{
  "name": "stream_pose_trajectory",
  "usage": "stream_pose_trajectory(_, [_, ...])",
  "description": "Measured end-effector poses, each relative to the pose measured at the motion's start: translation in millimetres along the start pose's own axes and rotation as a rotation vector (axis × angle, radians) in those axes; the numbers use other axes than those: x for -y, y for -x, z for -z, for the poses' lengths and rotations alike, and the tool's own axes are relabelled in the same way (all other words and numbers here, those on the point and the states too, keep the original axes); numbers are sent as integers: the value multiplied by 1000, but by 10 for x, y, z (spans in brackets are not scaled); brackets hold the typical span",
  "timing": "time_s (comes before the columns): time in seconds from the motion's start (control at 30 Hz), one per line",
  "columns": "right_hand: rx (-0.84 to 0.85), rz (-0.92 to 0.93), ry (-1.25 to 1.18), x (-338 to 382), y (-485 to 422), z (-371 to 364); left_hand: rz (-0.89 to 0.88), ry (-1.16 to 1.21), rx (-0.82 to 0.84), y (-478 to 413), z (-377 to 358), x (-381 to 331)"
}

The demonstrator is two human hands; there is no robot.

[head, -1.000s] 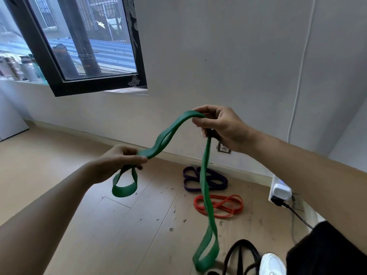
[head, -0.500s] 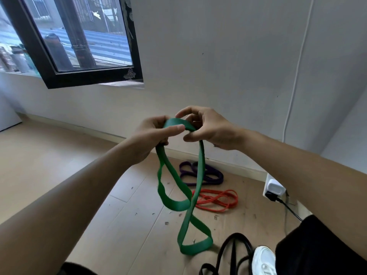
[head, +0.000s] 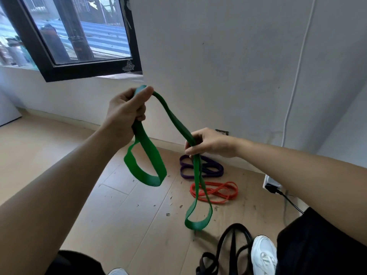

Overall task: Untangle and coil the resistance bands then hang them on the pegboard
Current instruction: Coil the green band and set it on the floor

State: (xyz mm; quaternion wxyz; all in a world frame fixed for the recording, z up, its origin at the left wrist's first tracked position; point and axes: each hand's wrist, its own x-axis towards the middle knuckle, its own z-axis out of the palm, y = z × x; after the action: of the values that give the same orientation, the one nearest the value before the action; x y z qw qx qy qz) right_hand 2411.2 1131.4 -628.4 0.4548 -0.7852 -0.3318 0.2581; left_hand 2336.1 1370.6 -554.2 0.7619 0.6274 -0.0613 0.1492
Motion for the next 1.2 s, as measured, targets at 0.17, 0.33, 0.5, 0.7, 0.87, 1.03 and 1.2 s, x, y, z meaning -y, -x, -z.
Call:
stream_pose_trajectory(0.17, [-223,98,-173,192,25,254,53,-3,-9,-8,306,56])
stream_pose_trajectory(0.33, [-306,172,-368,393,90,429,147,-155,111,26,544,168])
stream_pose_trajectory(0.5, [-300,228,-455,510,138,468,237,-382,315,70,471,300])
stream_pose_trajectory(0.7, [-203,209,-303,555,147,360,248,-371,409,75,121,268])
stream_pose_trajectory(0.87, [-120,146,-212,571,154,297,172,-381,437,102,-104,252])
stream_pose_trajectory(1.03, [-36,94,-200,579,205,332,143,-388,386,125,-210,241])
stream_pose_trajectory(1.2, [-70,106,-171,595,202,305,77,-443,333,156,-290,206])
